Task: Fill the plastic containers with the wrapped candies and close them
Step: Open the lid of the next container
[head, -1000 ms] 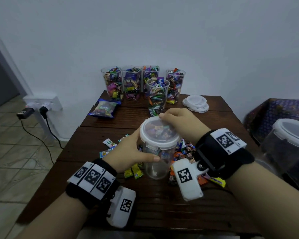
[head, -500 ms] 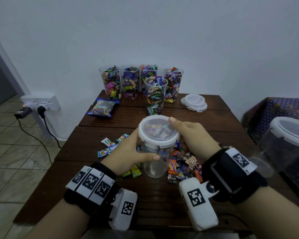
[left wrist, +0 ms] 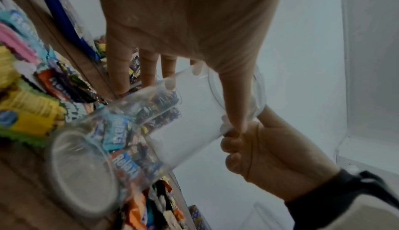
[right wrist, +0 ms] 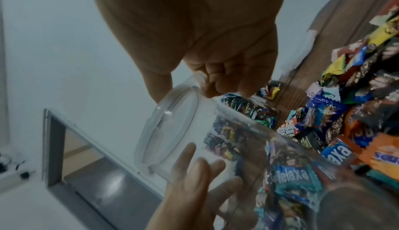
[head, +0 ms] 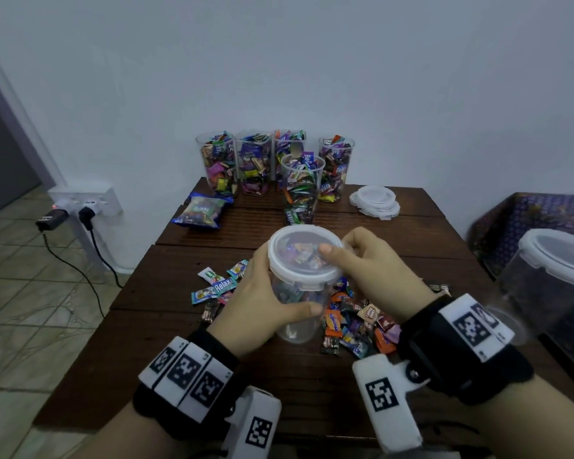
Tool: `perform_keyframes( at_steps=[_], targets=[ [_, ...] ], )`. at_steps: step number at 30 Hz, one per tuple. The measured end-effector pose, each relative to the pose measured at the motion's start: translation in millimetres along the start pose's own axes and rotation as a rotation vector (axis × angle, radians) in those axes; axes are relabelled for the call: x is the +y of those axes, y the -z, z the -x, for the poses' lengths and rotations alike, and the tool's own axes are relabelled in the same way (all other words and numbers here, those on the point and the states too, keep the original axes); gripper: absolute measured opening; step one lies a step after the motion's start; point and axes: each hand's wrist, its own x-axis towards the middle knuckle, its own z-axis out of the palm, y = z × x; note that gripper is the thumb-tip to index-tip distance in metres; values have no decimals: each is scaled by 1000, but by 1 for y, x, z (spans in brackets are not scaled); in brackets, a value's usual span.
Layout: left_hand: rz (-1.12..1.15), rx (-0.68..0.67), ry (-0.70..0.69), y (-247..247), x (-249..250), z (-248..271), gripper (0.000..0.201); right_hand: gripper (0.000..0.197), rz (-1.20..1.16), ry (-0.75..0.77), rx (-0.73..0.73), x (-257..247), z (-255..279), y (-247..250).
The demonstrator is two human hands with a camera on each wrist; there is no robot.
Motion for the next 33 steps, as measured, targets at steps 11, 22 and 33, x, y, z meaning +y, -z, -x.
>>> perform_keyframes(
  at_steps=[11,22,33],
  targets=[
    [28,-3,-49,6,2,-9,95,44,68,-21,67,-3,-11,8],
    [194,-108,-36,1,2,-20,101,36,-95,-96,-78,-7,-6,14],
    [125,-99,-31,7,1,-20,104,38,-351,-130,-38,-7,-3,3]
  ],
)
